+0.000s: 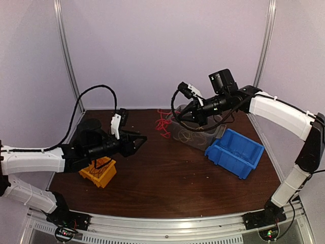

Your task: Untangle the cables

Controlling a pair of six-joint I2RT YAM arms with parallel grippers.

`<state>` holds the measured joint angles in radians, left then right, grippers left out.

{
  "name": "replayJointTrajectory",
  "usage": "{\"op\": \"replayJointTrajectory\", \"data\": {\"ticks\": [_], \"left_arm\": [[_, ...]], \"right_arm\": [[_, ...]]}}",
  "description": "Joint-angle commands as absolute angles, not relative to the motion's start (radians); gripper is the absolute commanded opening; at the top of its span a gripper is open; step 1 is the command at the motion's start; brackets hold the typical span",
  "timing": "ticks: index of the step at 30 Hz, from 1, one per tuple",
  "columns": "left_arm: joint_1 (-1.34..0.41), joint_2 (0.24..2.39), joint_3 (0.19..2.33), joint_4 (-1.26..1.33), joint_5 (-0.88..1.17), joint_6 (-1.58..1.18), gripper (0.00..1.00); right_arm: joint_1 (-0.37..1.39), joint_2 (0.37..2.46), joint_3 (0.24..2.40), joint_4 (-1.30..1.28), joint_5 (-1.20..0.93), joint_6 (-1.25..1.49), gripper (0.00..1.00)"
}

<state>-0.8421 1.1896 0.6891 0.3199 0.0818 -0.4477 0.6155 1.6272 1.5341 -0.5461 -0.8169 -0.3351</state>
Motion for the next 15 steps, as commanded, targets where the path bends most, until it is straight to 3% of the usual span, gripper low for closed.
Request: {"op": "replayJointTrajectory", "data": {"ticks": [1, 15], "left_arm": [[-0.913, 1.248, 0.577, 0.652, 0.049, -0.446, 0.49], [-0.931, 1.652, 0.700, 1.053, 0.134, -0.608, 0.52]], "right_arm": [[0.612, 1.635, 1.588, -0.555, -0.900, -0.262, 0.00], [0.621, 1.645, 1.618, -0.541, -0.907, -0.233, 0.00]]}}
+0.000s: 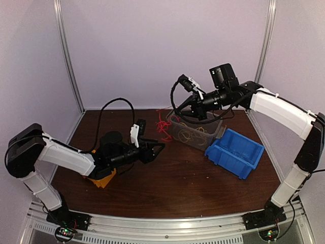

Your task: Untangle the cables

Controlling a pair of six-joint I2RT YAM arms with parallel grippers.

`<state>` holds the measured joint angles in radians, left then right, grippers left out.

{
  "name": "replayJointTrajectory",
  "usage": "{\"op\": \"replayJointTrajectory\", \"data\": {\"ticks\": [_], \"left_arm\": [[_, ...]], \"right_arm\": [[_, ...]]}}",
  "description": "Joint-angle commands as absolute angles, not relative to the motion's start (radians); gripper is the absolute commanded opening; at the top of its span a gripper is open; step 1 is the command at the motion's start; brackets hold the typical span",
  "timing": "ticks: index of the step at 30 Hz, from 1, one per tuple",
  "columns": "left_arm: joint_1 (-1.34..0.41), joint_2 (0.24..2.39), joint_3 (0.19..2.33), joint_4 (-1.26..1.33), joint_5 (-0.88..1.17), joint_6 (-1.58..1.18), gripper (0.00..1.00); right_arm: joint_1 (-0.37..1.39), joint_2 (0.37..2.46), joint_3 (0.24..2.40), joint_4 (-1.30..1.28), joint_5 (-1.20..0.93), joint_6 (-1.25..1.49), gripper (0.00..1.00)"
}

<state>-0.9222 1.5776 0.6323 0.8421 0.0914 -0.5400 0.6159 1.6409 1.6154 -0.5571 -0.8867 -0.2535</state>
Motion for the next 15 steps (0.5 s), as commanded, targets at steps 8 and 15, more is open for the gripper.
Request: {"op": "replayJointTrajectory", "data": {"ticks": [8, 15], "left_arm": [[-0.953, 1.817, 0.787, 1.183, 0.069, -0.673, 0.52], [-0.953, 1.893, 0.829, 1.222, -0.068, -0.704, 0.35]], "right_arm": [[0.621, 1.635, 1.620, -0.529, -0.926, -0.216, 0.00], [0.621, 1.615, 1.604, -0.510, -0.937, -0.196, 0.00]]}}
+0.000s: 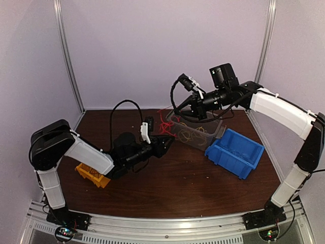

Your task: Untangle the cables

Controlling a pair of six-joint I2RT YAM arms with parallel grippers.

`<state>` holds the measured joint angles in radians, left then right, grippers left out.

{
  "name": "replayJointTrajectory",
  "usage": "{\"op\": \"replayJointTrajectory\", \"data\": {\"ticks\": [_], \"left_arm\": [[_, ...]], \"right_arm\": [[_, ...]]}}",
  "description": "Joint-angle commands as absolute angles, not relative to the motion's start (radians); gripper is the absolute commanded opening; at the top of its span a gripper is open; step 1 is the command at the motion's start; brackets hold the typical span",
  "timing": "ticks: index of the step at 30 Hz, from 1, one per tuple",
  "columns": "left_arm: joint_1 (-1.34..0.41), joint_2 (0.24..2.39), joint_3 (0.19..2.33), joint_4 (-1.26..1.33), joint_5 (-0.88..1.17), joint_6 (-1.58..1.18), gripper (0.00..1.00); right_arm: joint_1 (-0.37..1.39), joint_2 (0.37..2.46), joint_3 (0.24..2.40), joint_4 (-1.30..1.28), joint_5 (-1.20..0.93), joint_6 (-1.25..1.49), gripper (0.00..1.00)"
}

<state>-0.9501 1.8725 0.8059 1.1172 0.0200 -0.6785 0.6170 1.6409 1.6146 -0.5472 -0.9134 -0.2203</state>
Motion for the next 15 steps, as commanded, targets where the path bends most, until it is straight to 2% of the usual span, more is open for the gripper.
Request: {"op": "replayJointTrajectory", "data": {"ticks": [1, 7, 15], "left_arm": [[-0.953, 1.894, 0.826, 1.234, -0.077, -0.704, 0.35], [-0.953, 1.906, 0.847, 1.278, -0.042, -0.699, 0.45], [-0.953, 1.954, 0.912, 1.282, 0.000, -0.737, 0.46]], "right_arm": [[0.621, 1.613, 1.602, -0.508, -0.939, -0.194, 0.00], [0.620, 1.606, 1.577, -0.486, -0.948, -0.181, 0.00], [0.621, 1.597, 1.565, -0.465, -0.955, -0.169, 0.00]]}}
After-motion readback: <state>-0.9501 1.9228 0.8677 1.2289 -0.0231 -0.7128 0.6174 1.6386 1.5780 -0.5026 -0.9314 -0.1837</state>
